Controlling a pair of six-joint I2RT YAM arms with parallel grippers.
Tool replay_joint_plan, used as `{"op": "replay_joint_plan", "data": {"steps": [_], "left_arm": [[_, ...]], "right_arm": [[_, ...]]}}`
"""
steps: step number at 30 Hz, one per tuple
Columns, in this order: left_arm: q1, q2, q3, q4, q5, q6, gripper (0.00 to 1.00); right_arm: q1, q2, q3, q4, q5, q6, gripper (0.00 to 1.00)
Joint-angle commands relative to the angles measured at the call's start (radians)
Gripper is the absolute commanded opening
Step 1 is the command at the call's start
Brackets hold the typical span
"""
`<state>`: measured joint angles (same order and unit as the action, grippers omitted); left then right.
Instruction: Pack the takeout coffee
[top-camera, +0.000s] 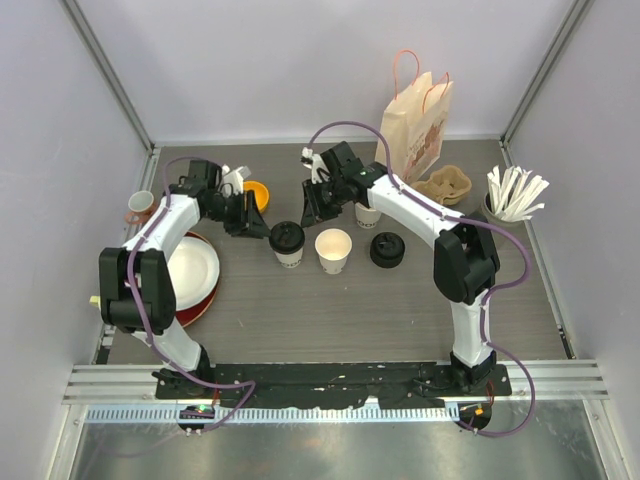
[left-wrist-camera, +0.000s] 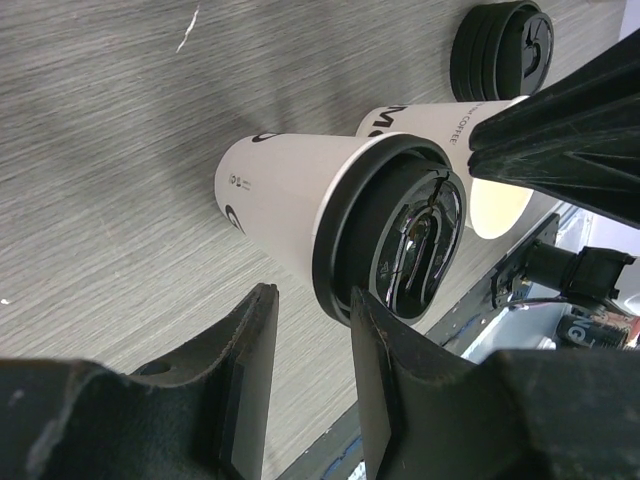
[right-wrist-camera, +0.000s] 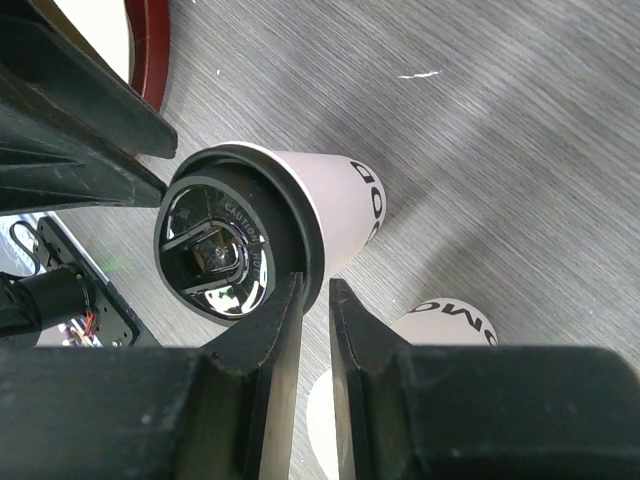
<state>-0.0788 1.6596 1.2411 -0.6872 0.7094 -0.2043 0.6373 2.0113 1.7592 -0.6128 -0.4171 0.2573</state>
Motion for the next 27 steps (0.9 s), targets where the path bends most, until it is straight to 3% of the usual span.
{"op": "replay_joint_plan", "data": {"steps": [1,18,27], "left_arm": [[-0.003,-0.014,-0.003,0.028,0.042,-0.012,0.39],[-0.004,0.012,-0.029,0.017,0.045,-0.015,0.36],[-0.006,0.025,-0.034,0.017,0.061,-0.027,0.29]], "right_arm": [[-0.004,-0.028,-0.006,0.031,-0.006,0.007,0.23],[-0.001,-0.005,-0.052,0.045,-0.055,0.017,0.22],[0.001,0.012,-0.046,0.048,-0.111,0.025,0.22]]}}
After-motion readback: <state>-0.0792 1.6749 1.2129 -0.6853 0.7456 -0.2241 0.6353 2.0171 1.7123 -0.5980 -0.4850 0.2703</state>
